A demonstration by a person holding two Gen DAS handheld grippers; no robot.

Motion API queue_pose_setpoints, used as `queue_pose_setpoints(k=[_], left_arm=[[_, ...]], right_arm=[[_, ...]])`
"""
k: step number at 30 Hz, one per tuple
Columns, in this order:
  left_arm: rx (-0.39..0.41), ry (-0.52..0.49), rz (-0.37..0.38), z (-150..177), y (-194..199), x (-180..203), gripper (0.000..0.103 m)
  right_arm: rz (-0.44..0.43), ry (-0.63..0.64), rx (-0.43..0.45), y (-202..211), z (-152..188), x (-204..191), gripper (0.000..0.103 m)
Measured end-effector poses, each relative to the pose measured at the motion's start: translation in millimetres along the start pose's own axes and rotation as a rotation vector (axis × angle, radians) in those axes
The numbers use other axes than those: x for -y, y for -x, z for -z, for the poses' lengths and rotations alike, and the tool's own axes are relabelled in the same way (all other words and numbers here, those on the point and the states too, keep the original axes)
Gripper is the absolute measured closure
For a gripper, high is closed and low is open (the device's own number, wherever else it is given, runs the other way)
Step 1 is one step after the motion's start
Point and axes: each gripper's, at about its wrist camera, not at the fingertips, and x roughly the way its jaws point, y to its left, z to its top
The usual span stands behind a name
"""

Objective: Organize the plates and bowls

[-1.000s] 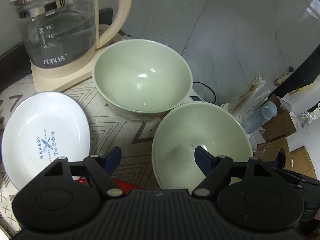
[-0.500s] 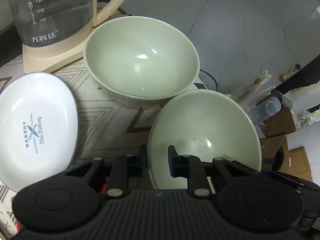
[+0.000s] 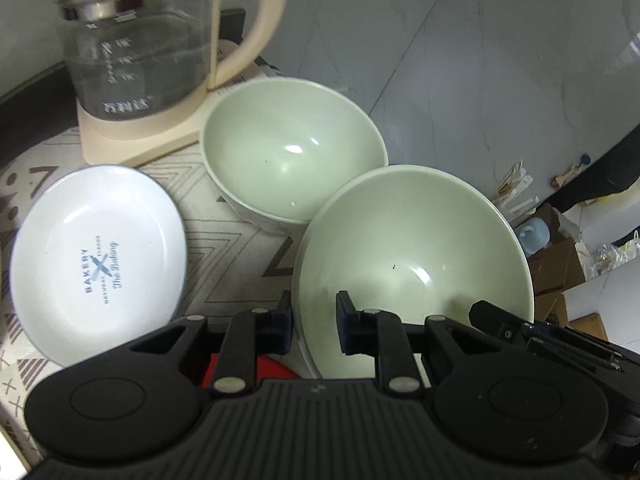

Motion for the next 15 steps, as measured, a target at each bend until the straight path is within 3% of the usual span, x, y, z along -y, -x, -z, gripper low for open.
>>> queue_pose_setpoints(k=[10, 15], left_arm=[[0.062, 0.048, -0.006, 3.7, 38.3, -16.2, 0.083], [0.079, 0.08, -0.014, 9.7, 54.2, -30.3, 0.088]], right_arm=[[-0.051, 0.06, 0.025, 17.5, -8.4, -22.0, 0.087], [-0.078, 0.086, 0.035, 24.6, -10.7, -35.7, 0.087]])
